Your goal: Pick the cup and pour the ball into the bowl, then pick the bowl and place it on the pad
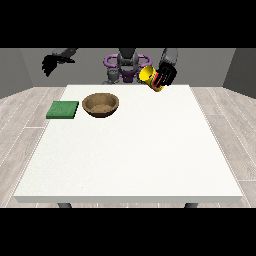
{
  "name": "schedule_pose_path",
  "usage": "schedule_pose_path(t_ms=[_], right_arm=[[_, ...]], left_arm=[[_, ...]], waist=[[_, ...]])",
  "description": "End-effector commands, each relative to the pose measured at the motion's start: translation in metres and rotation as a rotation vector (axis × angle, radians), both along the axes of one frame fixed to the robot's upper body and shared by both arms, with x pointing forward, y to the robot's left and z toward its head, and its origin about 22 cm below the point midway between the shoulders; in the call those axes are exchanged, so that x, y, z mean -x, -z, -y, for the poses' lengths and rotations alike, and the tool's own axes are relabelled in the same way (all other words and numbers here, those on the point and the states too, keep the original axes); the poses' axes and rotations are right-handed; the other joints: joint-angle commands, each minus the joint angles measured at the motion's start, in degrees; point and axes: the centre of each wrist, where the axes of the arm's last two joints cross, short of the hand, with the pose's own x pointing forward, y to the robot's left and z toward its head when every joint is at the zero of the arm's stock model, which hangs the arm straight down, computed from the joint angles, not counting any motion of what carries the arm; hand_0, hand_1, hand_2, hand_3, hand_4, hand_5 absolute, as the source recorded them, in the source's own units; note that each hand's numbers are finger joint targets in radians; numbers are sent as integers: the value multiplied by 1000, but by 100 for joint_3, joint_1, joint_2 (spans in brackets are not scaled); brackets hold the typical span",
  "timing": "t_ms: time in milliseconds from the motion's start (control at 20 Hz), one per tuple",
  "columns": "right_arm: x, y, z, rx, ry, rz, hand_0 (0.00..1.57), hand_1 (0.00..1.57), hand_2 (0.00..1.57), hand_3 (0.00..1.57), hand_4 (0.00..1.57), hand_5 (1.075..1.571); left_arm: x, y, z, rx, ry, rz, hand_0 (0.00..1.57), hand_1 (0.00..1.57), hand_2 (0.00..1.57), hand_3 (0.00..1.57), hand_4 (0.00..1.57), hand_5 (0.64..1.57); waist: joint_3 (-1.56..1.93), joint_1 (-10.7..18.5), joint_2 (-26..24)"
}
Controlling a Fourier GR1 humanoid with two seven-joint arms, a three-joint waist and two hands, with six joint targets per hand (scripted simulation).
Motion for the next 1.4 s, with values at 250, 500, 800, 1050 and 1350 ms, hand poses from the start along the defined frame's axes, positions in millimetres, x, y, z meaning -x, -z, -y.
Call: schedule_pose_path(t_ms=[250, 500, 800, 1050, 1350], right_arm=[[12, 15, 17, -14, 9, -53, 0, 0, 0, 0, 0, 1571], [0, 5, 23, -10, 17, -31, 0, 0, 0, 0, 0, 1571], [-12, 7, 6, -24, -14, -27, 0, 0, 0, 0, 0, 1570], [0, 26, 5, -38, -6, -66, 0, 0, 0, 0, 0, 1571], [-9, 5, 13, -26, -1, -61, 0, 0, 0, 0, 0, 1570]], left_arm=[[-6, -11, 77, -414, 34, 27, 1554, 1554, 1571, 1571, 1571, 1244], [-6, -26, 130, -708, 133, 86, 1490, 1490, 1571, 1571, 1505, 1316], [11, 1, 163, -1099, 221, 71, 1536, 1536, 1571, 1571, 1571, 1124], [20, 7, 183, -1335, 245, 117, 1479, 1479, 1571, 1571, 1474, 1234], [22, 8, 183, -1400, 278, 103, 1446, 1446, 1571, 1571, 1529, 1129]], waist=[[8, -55, -509], [10, -58, -217], [5, -119, -282], [1, 26, -423], [-8, 62, -462]])
